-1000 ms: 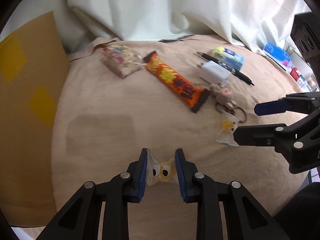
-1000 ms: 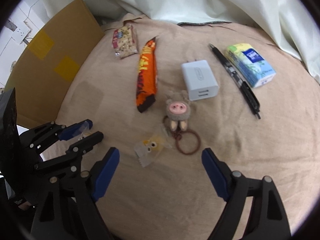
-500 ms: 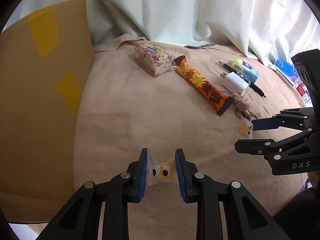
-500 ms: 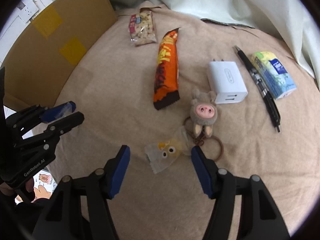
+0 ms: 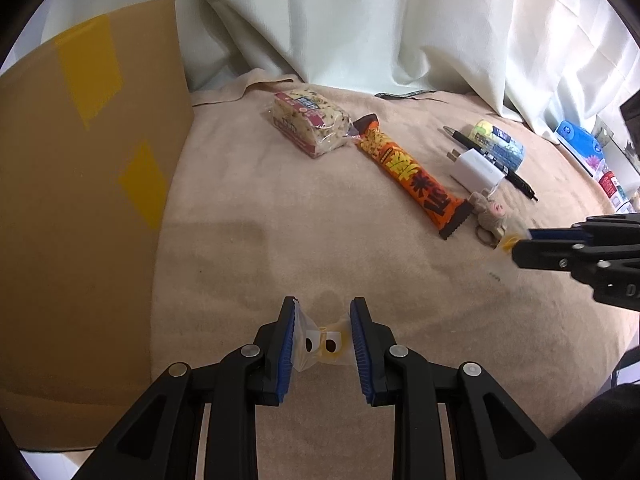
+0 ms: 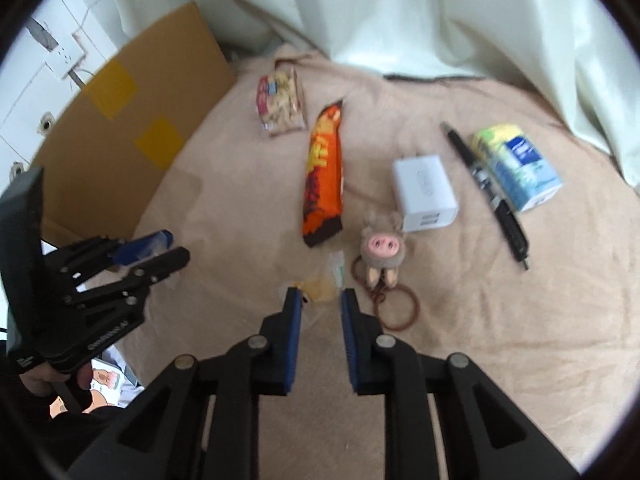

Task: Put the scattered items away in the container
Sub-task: 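Grasp a white eyed candy packet with the left tool while the right tool grasps another, then carry both candy packets over the cardboard box with both tools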

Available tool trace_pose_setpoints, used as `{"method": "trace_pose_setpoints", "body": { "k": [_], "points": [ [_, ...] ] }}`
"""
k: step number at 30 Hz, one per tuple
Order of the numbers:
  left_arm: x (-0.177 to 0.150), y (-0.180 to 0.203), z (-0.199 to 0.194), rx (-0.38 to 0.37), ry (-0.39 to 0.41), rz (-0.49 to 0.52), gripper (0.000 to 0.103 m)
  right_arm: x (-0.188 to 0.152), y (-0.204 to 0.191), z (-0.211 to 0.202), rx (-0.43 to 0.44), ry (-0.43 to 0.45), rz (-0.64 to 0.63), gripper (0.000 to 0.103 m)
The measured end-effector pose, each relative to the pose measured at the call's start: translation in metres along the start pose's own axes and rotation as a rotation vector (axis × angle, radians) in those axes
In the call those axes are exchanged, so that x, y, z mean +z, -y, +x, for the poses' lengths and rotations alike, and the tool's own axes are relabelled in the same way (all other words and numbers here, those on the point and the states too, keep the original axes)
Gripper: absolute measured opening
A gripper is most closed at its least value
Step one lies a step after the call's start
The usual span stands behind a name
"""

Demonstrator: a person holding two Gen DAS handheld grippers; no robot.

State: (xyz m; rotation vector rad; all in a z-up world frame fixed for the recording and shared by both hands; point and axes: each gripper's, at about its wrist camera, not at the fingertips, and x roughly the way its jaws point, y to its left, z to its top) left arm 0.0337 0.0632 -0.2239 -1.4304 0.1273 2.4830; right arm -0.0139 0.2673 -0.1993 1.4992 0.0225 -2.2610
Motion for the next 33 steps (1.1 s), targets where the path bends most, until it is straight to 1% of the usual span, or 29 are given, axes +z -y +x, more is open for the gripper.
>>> {"method": "trace_pose_setpoints", "body": {
  "k": [6,8,9,11,16,20,23,25,27,29,31,33],
  "points": [
    [0.022,0.007,-0.015,-0.024,0.021,-0.005,0.027,0.004,-0.001,-0.024,0.011,0.055,0.019,0.023],
    [0.030,0.009,-0.022,-0.062,0.030,-0.015,0.027,0.009,-0.001,-0.029,0.011,0.071,0.022,0.023],
    [0.034,0.010,-0.025,-0.069,0.038,-0.015,0.027,0.012,0.000,-0.029,0.013,0.074,0.026,0.023],
    [0.041,0.015,-0.029,-0.058,0.046,-0.003,0.027,0.015,0.001,-0.033,0.012,0.088,0.031,0.023],
    [0.058,0.017,-0.040,-0.066,0.060,-0.019,0.027,0.024,0.001,-0.043,0.003,0.120,0.028,0.023],
    [0.070,0.019,-0.045,-0.060,0.054,-0.013,0.027,0.035,0.000,-0.057,0.006,0.160,0.020,0.023],
    [0.083,0.016,-0.054,-0.067,0.061,-0.034,0.027,0.050,-0.005,-0.067,0.014,0.192,0.007,0.023],
    [0.093,0.012,-0.064,-0.066,0.085,-0.044,0.027,0.065,-0.011,-0.073,0.019,0.218,-0.015,0.023],
    [0.105,0.006,-0.075,-0.043,0.099,-0.056,0.027,0.079,-0.018,-0.079,0.030,0.248,-0.035,0.024],
    [0.117,-0.006,-0.091,-0.026,0.134,-0.080,0.027,0.096,-0.031,-0.086,0.046,0.277,-0.071,0.023],
    [0.127,-0.021,-0.105,0.010,0.169,-0.093,0.027,0.110,-0.043,-0.091,0.062,0.300,-0.102,0.023],
    [0.134,-0.042,-0.115,0.032,0.189,-0.137,0.027,0.131,-0.061,-0.094,0.084,0.324,-0.137,0.023]
  ]
}}
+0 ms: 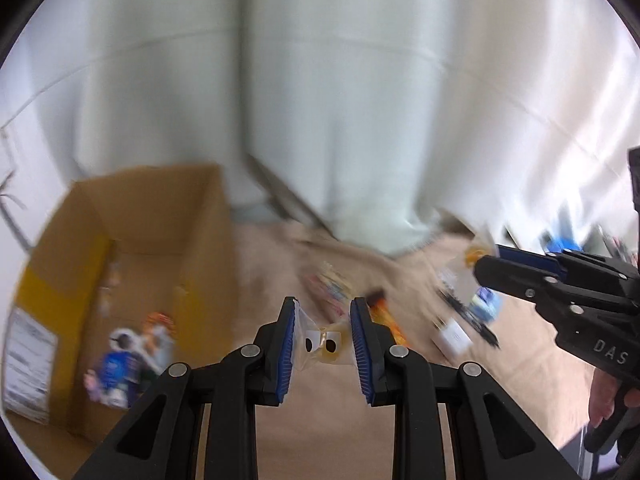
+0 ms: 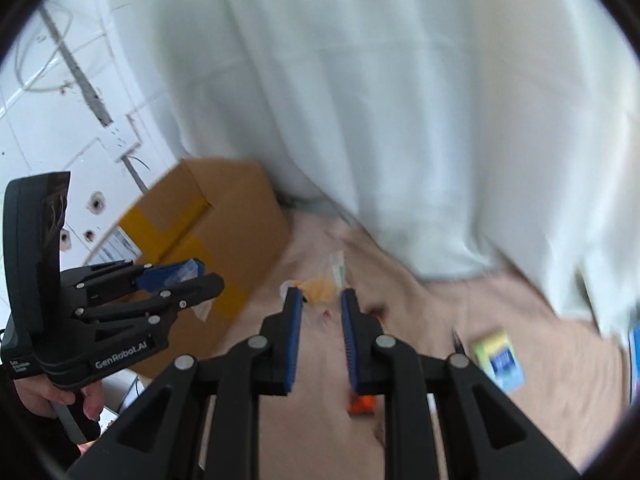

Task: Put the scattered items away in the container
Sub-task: 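Carry both candy packets over the cardboard box with both tools, then open both tools to drop the candy packets into the box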

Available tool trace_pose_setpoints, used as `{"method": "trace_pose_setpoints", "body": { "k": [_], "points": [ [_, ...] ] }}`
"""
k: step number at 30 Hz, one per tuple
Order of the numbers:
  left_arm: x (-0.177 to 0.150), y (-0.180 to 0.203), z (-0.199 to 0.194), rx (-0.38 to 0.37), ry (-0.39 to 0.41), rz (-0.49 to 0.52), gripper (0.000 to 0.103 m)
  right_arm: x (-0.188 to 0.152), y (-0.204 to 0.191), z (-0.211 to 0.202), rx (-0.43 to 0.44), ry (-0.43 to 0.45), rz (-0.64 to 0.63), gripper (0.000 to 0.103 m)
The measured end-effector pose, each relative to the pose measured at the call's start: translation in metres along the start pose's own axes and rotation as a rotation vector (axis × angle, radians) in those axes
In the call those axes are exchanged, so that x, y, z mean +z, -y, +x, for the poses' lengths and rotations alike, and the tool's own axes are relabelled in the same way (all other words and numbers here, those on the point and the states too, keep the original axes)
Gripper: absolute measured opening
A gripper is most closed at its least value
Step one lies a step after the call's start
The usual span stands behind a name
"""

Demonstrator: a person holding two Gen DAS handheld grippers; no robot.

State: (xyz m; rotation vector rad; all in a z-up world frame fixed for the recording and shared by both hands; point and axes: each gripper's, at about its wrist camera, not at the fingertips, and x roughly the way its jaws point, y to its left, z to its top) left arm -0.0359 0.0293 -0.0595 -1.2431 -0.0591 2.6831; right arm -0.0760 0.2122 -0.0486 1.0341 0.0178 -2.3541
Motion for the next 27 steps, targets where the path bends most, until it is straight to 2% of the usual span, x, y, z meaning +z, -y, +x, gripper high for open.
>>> {"method": "trace_pose_setpoints", "body": {
  "k": [6,11,17,24,27],
  "points": [
    [0.026,-0.071,-0.032,0.108,0.068,-0.084,0.027,0.050,-0.055,0.019,0.085,0.049,-0.107,0.023],
    [0.026,-0.125,-0.050,0.192,0.091,-0.137,0.027,0.081,-0.115,0.042,0.168,0.054,-0.171,0.023],
    [0.010,-0.175,-0.046,0.231,0.059,-0.200,0.027,0.087,-0.170,0.077,0.208,-0.001,-0.232,0.024],
    [-0.015,-0.200,-0.031,0.225,0.016,-0.260,0.027,0.083,-0.190,0.103,0.216,-0.065,-0.246,0.024],
    [-0.024,-0.204,-0.026,0.232,0.008,-0.268,0.028,0.083,-0.192,0.110,0.208,-0.081,-0.257,0.029]
  ]
}}
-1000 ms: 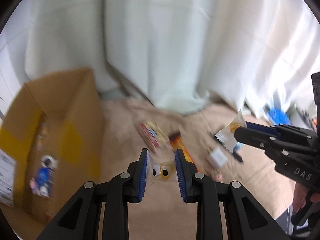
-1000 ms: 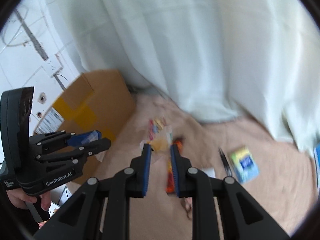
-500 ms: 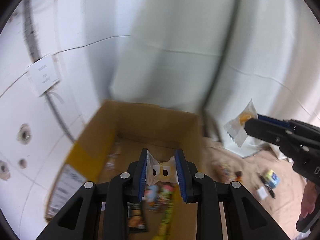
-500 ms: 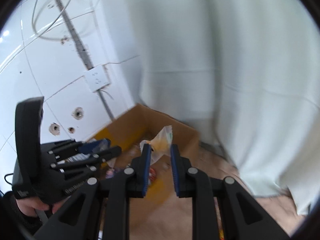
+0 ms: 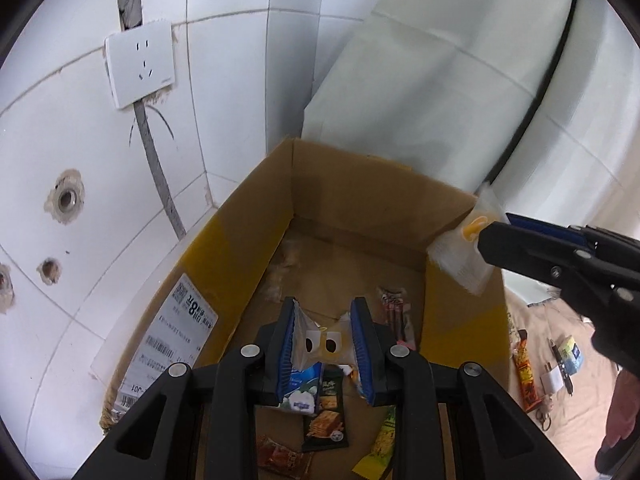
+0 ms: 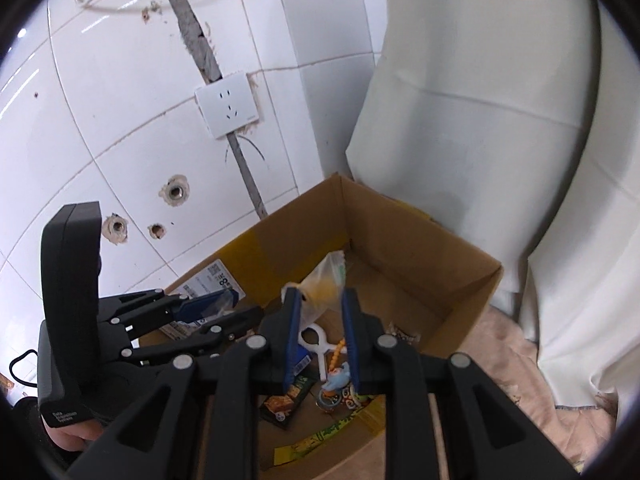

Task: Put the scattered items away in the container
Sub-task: 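Open both tools to drop the candy packets into the box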

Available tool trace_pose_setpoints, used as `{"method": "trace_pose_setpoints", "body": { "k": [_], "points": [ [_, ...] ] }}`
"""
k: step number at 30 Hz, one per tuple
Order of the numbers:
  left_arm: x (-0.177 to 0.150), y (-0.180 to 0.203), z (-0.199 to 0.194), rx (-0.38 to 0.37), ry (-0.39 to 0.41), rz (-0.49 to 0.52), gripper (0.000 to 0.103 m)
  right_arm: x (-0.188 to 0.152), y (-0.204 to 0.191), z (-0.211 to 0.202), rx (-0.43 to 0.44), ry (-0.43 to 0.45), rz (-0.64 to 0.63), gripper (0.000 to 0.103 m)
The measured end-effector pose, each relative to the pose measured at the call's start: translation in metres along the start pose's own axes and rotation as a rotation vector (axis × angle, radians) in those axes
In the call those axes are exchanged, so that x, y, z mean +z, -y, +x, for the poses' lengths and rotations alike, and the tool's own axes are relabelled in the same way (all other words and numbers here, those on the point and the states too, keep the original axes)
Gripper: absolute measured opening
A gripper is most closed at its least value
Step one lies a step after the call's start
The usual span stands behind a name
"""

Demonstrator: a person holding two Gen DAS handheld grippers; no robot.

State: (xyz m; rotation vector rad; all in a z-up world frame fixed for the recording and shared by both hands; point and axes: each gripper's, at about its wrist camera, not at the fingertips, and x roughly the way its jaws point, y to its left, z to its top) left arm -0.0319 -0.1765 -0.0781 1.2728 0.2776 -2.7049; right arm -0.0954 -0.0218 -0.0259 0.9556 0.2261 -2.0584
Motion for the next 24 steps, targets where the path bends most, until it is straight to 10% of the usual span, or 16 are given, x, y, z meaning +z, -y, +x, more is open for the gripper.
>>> {"method": "trace_pose_setpoints", "body": {
  "k": [12,14,18,24],
  "points": [
    [-0.006,-0.001,0.008,0.024,-0.022,-0.006,0.030,0.002,0.003,0.000,-0.027,0.007,-0.011,0.060],
    [-0.005,0.000,0.009,0.039,-0.019,-0.007,0.037,0.000,0.005,-0.003,-0.034,0.020,-0.007,0.076],
    [-0.004,-0.003,0.004,0.048,0.006,-0.035,0.103,-0.004,0.010,-0.010,-0.065,0.034,-0.004,0.085],
    [0.002,0.001,-0.009,0.019,0.019,-0.073,0.103,-0.014,0.038,-0.035,-0.095,0.055,0.073,0.086]
  ]
}}
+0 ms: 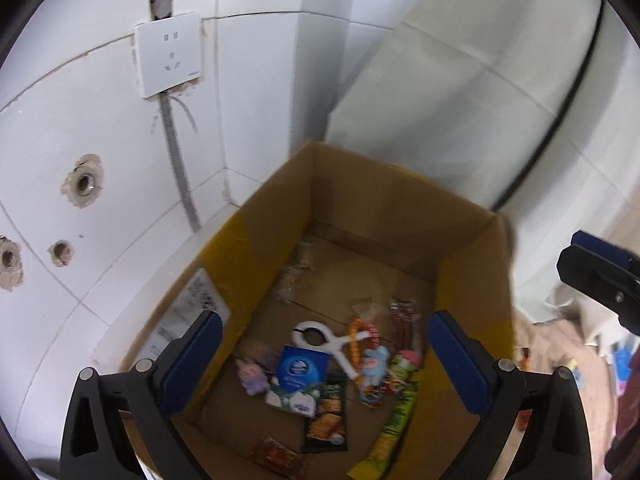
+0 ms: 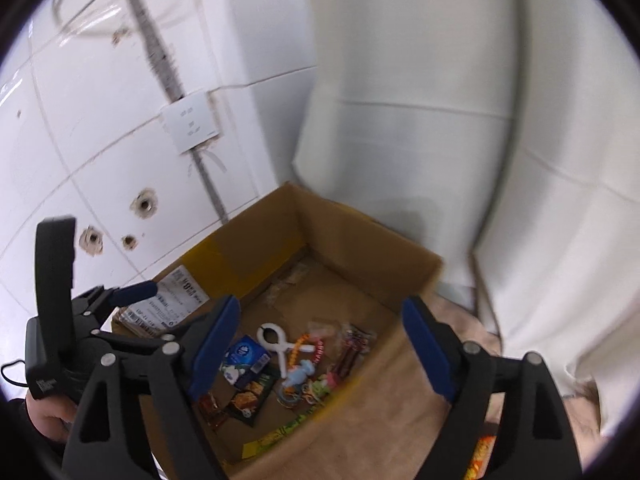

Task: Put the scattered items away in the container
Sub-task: 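Open both tools to drop the candy packets into the box, then move both tools back toward the orange snack bar and pig keychain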

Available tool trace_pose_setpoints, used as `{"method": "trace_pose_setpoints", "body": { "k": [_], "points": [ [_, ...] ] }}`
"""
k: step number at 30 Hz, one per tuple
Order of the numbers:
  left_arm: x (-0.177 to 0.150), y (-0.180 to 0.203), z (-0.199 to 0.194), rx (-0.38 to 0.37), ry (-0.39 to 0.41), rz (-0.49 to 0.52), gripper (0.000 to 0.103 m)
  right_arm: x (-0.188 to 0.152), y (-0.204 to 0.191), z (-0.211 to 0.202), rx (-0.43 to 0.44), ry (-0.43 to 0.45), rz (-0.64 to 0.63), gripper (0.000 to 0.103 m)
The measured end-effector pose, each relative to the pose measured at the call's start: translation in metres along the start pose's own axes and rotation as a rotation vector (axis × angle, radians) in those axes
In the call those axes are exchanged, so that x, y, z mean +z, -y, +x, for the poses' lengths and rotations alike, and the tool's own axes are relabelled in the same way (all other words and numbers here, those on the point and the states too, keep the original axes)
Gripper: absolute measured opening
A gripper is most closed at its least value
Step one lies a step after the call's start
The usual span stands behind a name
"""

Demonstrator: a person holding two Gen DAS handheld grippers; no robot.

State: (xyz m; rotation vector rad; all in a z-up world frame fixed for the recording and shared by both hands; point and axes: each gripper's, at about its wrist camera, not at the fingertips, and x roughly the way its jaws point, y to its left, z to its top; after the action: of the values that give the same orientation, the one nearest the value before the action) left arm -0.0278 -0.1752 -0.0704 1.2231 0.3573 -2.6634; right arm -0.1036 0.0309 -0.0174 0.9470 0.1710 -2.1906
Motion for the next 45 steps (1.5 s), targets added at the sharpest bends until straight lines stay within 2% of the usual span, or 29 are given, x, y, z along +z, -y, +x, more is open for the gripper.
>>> {"method": "trace_pose_setpoints", "body": {
  "k": [4,10,14,19,23,29,38,45],
  "points": [
    [0.005,0.025,-0.023,-0.040,0.042,0.035,0.103,-0.011,0.037,-0.032,-0.072,0.029,0.046,0.087],
    [0.011,0.094,-0.055,-0.107,0.132,0.129,0.103,-0.042,0.105,-0.081,-0.215,0.042,0.131,0.087],
    [0.007,0.143,-0.062,-0.177,0.146,0.210,0.103,-0.067,0.143,-0.111,-0.237,0.054,0.229,0.087],
    [-0.009,0.191,-0.065,-0.233,0.173,0.262,0.103,-0.099,0.163,-0.134,-0.335,0.051,0.245,0.087],
    [-0.024,0.220,-0.056,-0.255,0.148,0.288,0.103,-0.124,0.167,-0.137,-0.394,0.031,0.227,0.087],
    [-0.056,0.244,-0.019,-0.280,0.032,0.305,0.103,-0.170,0.177,-0.123,-0.402,-0.049,0.283,0.087],
    [-0.103,0.256,0.023,-0.262,-0.040,0.317,0.103,-0.236,0.170,-0.096,-0.421,-0.135,0.263,0.087],
    [-0.132,0.264,0.053,-0.250,-0.096,0.364,0.103,-0.267,0.169,-0.071,-0.393,-0.197,0.294,0.087]
  ]
}}
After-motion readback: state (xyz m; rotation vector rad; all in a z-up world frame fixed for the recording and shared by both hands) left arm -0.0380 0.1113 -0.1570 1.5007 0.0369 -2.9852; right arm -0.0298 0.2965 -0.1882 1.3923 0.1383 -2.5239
